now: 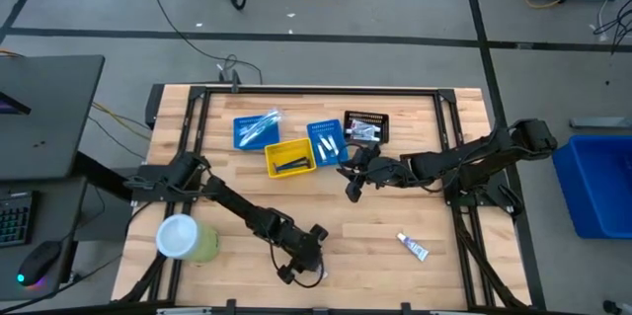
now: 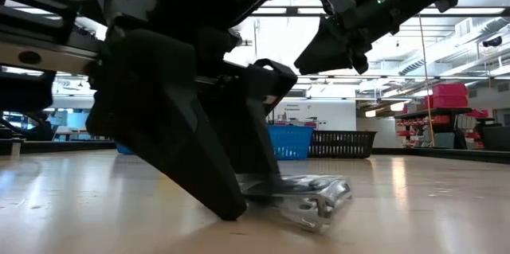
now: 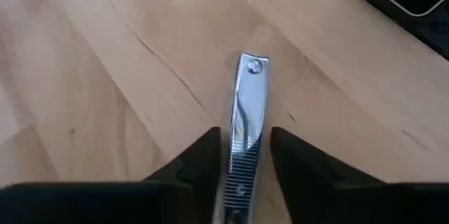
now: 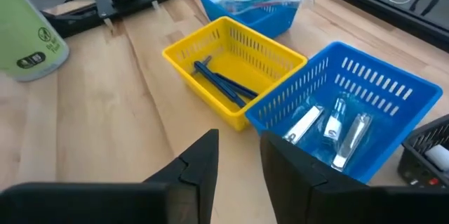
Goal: Pick & Place Travel size toiletries
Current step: Put the nail cutter into the right blue bin
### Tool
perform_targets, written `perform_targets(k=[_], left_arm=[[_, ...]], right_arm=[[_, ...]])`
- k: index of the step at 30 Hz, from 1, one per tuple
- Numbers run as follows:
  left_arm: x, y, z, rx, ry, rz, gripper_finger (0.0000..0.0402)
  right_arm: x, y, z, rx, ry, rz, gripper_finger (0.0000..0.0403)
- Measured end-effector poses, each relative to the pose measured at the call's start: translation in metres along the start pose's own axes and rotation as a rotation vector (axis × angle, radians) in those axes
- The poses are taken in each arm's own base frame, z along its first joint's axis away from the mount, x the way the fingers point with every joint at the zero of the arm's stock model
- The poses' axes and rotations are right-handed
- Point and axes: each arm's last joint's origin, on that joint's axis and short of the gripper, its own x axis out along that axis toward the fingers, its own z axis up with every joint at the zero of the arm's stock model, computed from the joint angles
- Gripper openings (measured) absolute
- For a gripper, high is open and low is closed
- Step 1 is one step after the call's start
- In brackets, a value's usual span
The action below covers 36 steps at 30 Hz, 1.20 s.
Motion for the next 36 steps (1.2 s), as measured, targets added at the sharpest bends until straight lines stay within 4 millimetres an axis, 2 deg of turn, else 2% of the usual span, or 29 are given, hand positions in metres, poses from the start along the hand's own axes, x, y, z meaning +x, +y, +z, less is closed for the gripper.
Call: perform_targets(k=[6,10,12,17,22,25,29,33,36], left_arm=[[-0.003,0.003,0.0,0.002,0.006,0.011,0.0058],[-0.018,0.015,0.002,-0.077,0.04,0.122,0.0054],[-0.034,0.023,0.009,-0.079,0.043,0.217,0.0054],[-0.088,0.051,0.022,0.002,0.116,0.53,0.0068],[-0.132,0.11,0.017,-0.094,0.115,0.76,0.0065],[-0.146,0.148,-0.004,-0.179,0.126,0.741,0.0065],[-0.159,0.199,-0.04,-0.385,0.062,0.67,0.0072],[-0.16,0.23,-0.078,-0.478,0.098,0.647,0.0073],[-0.156,0.242,-0.094,-0.529,0.105,0.651,0.0071]], right_arm=[[0.0,-0.001,-0.001,-0.015,0.004,-0.022,0.011],[-0.008,-0.003,0.004,-0.01,-0.014,-0.04,0.0107],[-0.014,-0.006,0.006,-0.022,0.003,-0.042,0.0103],[-0.038,-0.018,0.006,-0.026,0.086,-0.087,0.0096],[-0.049,-0.028,-0.002,0.009,0.179,-0.176,0.0094],[-0.05,-0.03,-0.006,-0.013,0.218,-0.201,0.0096],[-0.049,-0.031,-0.007,-0.045,0.229,-0.202,0.0094],[-0.049,-0.031,-0.005,-0.116,0.225,-0.19,0.0092],[-0.047,-0.032,-0.003,-0.146,0.207,-0.193,0.0093]])
